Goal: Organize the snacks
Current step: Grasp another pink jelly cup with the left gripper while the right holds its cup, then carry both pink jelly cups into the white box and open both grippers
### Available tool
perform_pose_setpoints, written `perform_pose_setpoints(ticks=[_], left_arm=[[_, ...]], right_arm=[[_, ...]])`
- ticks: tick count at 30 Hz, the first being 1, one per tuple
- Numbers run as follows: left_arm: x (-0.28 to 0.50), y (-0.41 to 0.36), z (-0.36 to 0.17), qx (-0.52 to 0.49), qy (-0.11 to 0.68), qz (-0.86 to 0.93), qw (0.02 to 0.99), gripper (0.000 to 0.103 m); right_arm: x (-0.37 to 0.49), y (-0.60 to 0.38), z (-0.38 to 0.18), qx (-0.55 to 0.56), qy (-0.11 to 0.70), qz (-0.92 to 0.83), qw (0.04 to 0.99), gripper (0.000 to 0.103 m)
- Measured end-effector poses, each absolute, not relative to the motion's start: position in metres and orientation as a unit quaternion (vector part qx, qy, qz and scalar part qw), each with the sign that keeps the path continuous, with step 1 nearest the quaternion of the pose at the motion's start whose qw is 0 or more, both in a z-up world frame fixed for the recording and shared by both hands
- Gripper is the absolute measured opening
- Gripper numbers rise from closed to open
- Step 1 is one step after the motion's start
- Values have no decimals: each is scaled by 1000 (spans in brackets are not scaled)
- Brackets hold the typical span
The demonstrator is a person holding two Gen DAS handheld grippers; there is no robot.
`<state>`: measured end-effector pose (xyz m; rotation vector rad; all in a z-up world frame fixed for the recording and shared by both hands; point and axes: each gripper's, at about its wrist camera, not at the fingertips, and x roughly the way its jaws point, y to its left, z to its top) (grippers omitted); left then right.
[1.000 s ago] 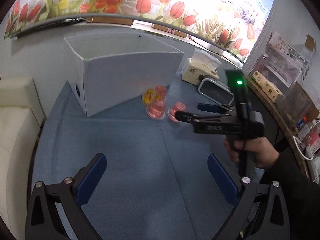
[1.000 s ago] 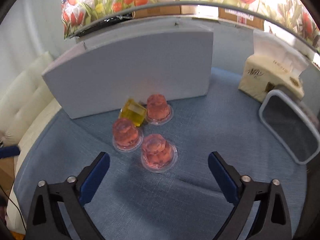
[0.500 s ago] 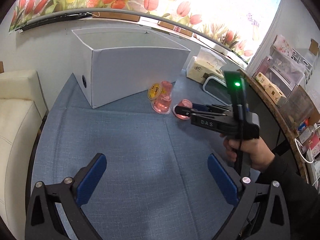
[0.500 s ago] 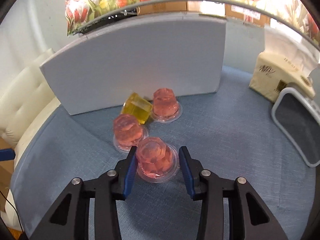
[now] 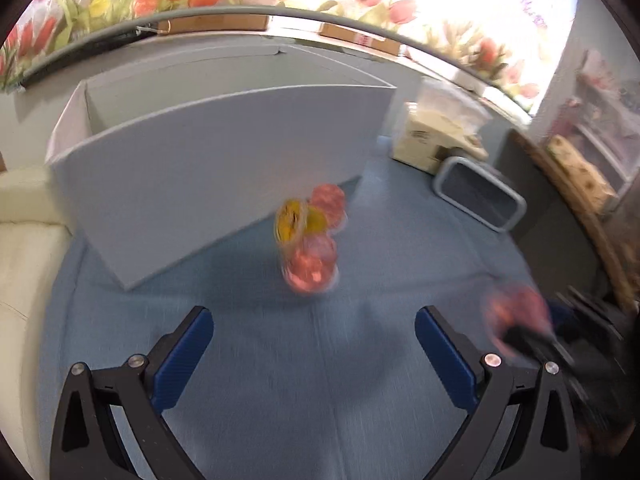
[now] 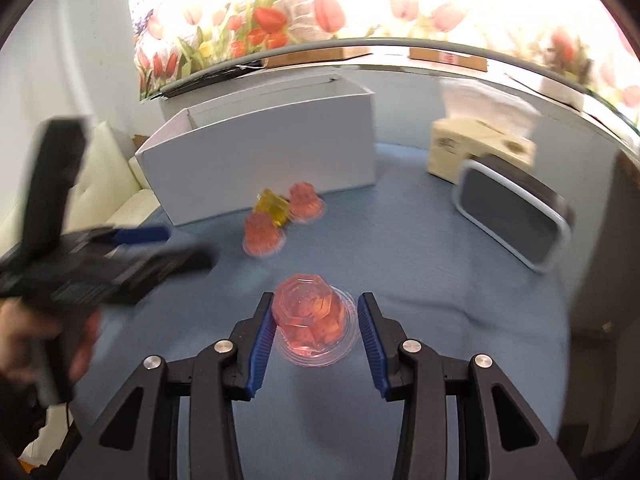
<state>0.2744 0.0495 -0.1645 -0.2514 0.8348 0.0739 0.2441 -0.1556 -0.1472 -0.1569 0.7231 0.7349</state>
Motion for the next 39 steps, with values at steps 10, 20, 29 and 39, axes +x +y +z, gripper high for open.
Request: perform_pose_setpoints(ticks=[10,20,29,39], left_arm=[[336,40,-199,-109,437,106,886,102],[345,31,-199,-69,440,130,886,52],[332,37,-189,-95,433,106,890,47],[253,41,-130,-104,391,40,914,47]], right_arm=[[218,-206,-147,-59,343,342,873,45],[211,-216,-152,-39,343,345,873,45],[209,-210,-153,-38,343,348,872,45],[219,-182,-127,-39,324,370,870,45]])
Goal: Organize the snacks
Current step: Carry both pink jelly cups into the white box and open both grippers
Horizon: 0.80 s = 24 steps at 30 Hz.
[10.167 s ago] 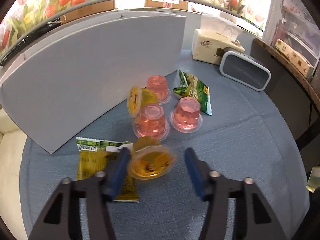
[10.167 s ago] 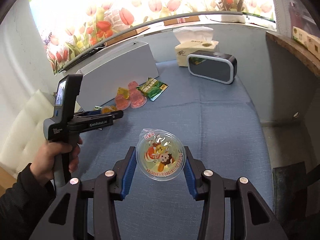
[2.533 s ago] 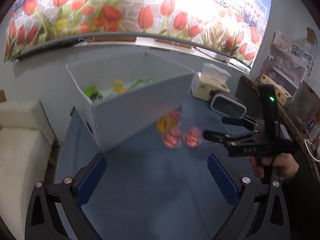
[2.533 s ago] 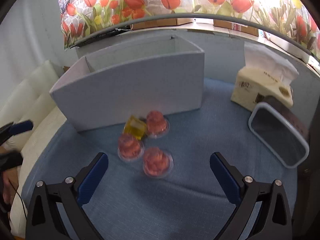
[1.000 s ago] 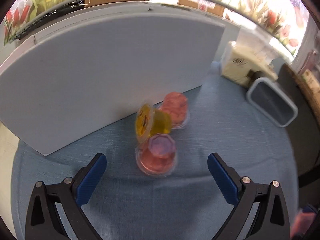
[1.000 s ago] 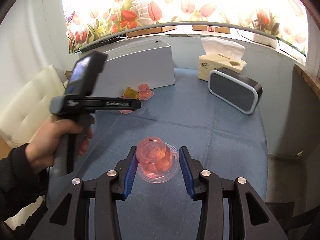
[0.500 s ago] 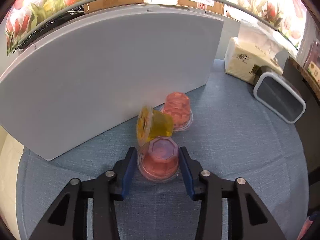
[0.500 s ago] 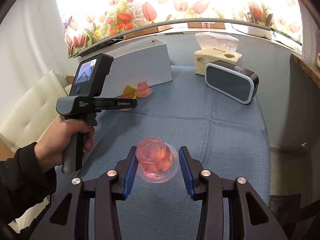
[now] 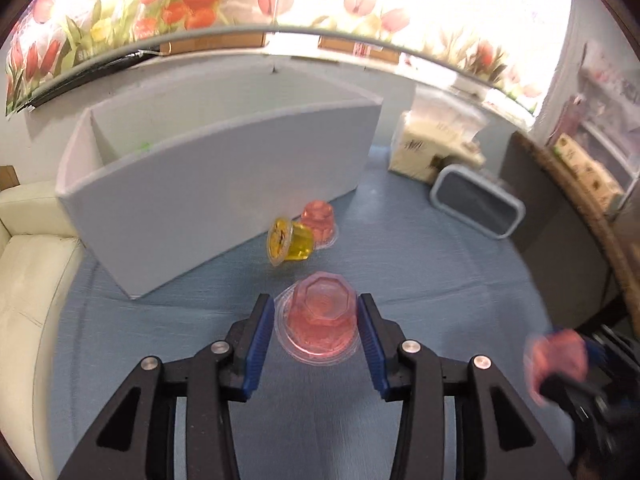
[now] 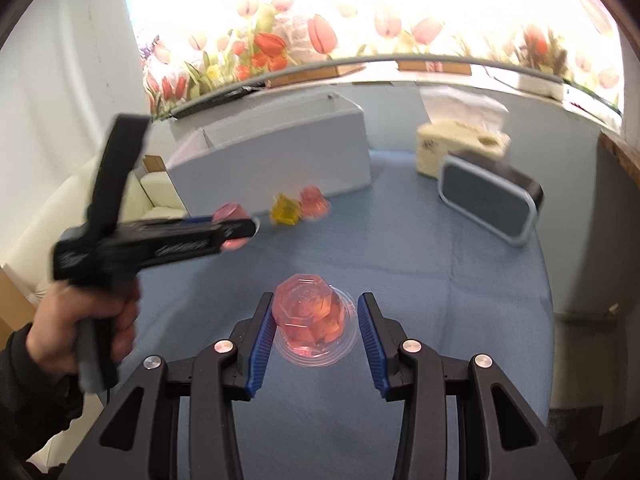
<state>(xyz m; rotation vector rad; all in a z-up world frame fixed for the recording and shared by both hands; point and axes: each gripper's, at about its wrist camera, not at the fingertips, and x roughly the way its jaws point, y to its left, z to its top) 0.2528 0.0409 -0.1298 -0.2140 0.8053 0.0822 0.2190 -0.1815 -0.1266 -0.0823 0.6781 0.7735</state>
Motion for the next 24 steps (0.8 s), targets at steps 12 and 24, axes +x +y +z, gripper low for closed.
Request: perform_pose_setpoints(ticks=[12,24], left_arm=[[263,122,-33,-121,336,65,932,47],[346,193,-64,-137,373,55,916,47]], right_arm=[[308,-69,-44,-42,281,424,860,45],[417,25,-39,-55,337,399,851,45]])
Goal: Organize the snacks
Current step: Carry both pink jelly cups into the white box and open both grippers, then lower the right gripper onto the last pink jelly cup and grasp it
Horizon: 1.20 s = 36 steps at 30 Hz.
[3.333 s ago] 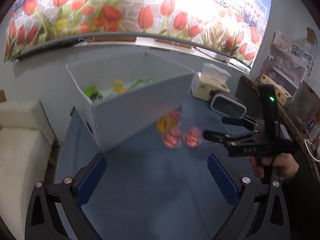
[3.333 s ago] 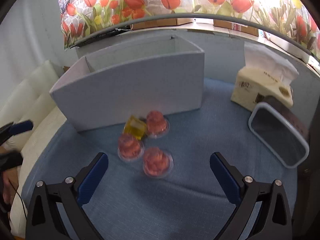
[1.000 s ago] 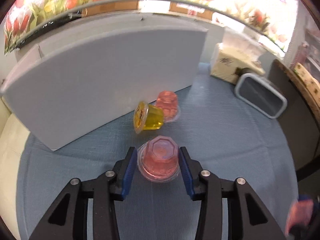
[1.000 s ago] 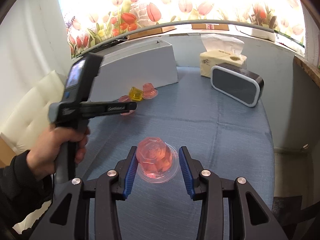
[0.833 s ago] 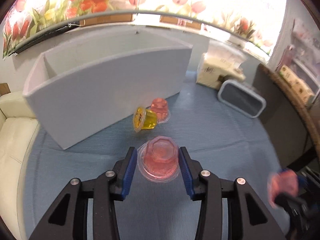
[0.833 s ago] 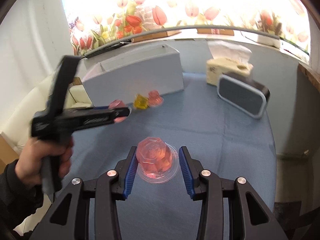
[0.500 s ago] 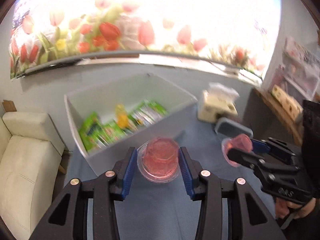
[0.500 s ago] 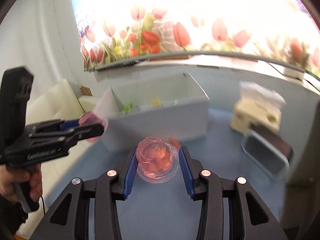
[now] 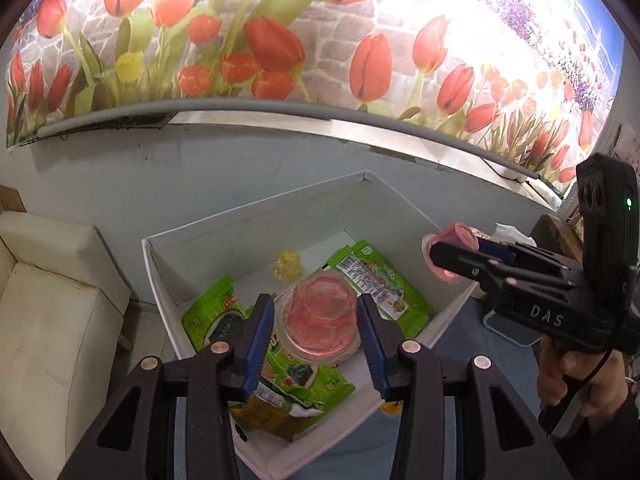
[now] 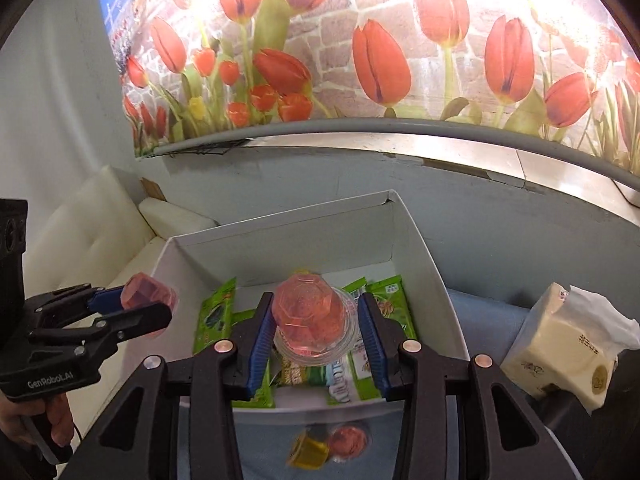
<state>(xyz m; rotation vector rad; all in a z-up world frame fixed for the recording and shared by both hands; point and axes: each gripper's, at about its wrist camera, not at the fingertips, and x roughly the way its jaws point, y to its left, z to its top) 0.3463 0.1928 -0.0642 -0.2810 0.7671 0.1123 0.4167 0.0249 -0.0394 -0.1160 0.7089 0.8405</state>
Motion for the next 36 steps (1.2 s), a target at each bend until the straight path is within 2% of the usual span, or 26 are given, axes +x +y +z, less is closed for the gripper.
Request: perform_pose_setpoints(ticks=[3,4,5,6,7,11,16,18,23,31,36], left_arm=[[354,198,-79,-135,387,50,911,48],[356,200,-83,-136,393,52,908,60],[357,202,-86,-136,396,58,906,70],[355,205,-88,-138,392,67,907,90],[351,208,-89,-144,381,72,910,101],[348,211,-89,-145,383,60,910,102],[338,205,-82,-126,375,60,916,103],[333,204,-79,-132,371,57,918,103],[313,197,-70,-141,352,52,924,103],[268,154,-77,-117,347,22,930,103],[234,129,-88,-108,346,-2,932,103]], right_arm=[[426,33,-48,-56,350,398,846,45],[428,35,-50,-57,354,396,845,47],[431,37,-53,-55,356,390,847,59],[431,36,-53,-48,352,386,851,68],[431,33,-51,-36,341,387,856,77],[431,21,-48,1,326,391,861,80],[417,4,-43,-3,310,378,872,80],[407,-5,-44,-16,310,375,874,83],[374,-37,-52,-29,299,371,879,103],[354,-67,-112,-59,342,313,884,103],[367,-66,-147,-30,364,302,880,103]])
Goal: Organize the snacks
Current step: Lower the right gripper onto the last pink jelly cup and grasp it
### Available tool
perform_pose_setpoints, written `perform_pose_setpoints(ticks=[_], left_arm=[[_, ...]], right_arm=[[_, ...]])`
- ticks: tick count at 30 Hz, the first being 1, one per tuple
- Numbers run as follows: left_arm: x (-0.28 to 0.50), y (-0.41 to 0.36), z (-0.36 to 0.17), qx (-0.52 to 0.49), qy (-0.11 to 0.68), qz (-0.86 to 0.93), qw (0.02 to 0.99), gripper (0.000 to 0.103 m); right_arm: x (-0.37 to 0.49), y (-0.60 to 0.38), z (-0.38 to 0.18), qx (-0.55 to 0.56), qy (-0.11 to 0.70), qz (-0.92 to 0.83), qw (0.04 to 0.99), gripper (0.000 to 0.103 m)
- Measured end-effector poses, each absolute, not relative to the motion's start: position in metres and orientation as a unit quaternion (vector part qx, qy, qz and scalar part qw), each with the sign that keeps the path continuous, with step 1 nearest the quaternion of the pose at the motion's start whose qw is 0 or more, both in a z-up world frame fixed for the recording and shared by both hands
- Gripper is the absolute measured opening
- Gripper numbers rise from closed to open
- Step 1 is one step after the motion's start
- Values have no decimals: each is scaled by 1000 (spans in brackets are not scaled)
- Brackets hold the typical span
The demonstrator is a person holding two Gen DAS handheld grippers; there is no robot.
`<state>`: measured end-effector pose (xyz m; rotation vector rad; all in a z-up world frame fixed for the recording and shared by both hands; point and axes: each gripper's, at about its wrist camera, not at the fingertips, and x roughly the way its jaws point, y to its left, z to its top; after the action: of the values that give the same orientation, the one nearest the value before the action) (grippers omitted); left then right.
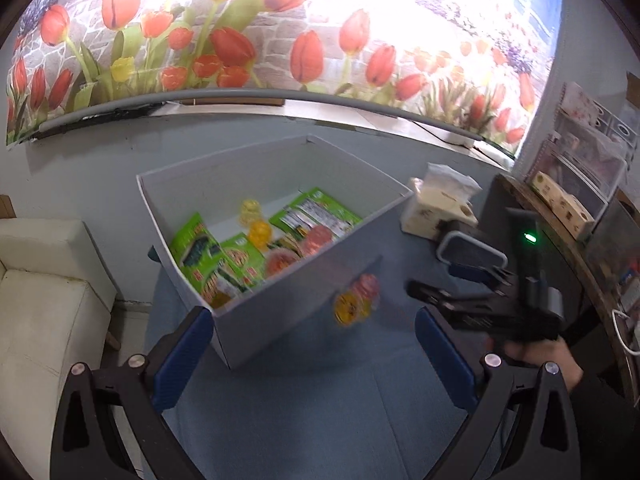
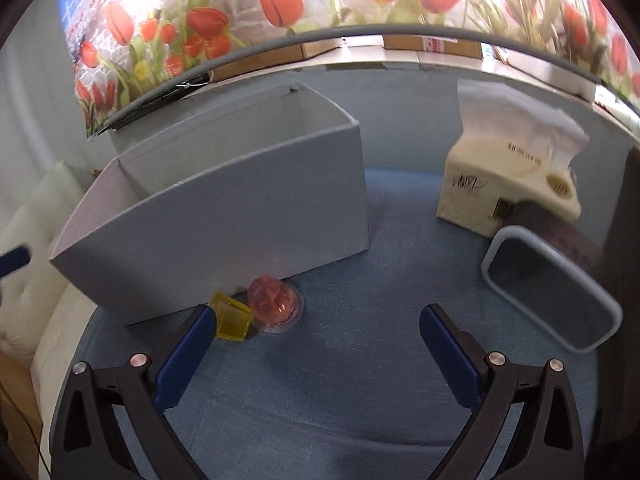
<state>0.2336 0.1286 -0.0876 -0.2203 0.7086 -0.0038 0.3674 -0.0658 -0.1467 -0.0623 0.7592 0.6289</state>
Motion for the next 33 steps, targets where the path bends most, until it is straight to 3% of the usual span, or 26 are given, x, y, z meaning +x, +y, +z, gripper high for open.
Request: perform_pose_setpoints(ticks=[7,9,11,18,20,30,31,33], left_arm=[[213,120,-99,-119,352,-14,928,103],[212,122,-102,-123,354,-13,927,103],[209,124,-104,-128,355,-12,926,103],[196,132,-112,-146,354,-7,924,103],[194,132,-115,-150,356,-7,923,103],[196,125,-124,-140,365,1,921,103],[197,123,-125,-137,366,1,921,103],[199,117,-128,-129,370,8,920,103]], right_arm=[[373,-30,-166,-45,360,314,877,103],[375,-19,-171,-61,361,311,877,98],[380,-14,-174,-56,368,315,873,83],[388,-7,-187,-66,382,304,870,63],[385,-6,-186,-68,379,311,869,46],[375,-20,-178,-54,369,316,872,45],[373,-23,-175,-52,366,318,873,37],[370,-34,-172,-46,364,322,873,37]])
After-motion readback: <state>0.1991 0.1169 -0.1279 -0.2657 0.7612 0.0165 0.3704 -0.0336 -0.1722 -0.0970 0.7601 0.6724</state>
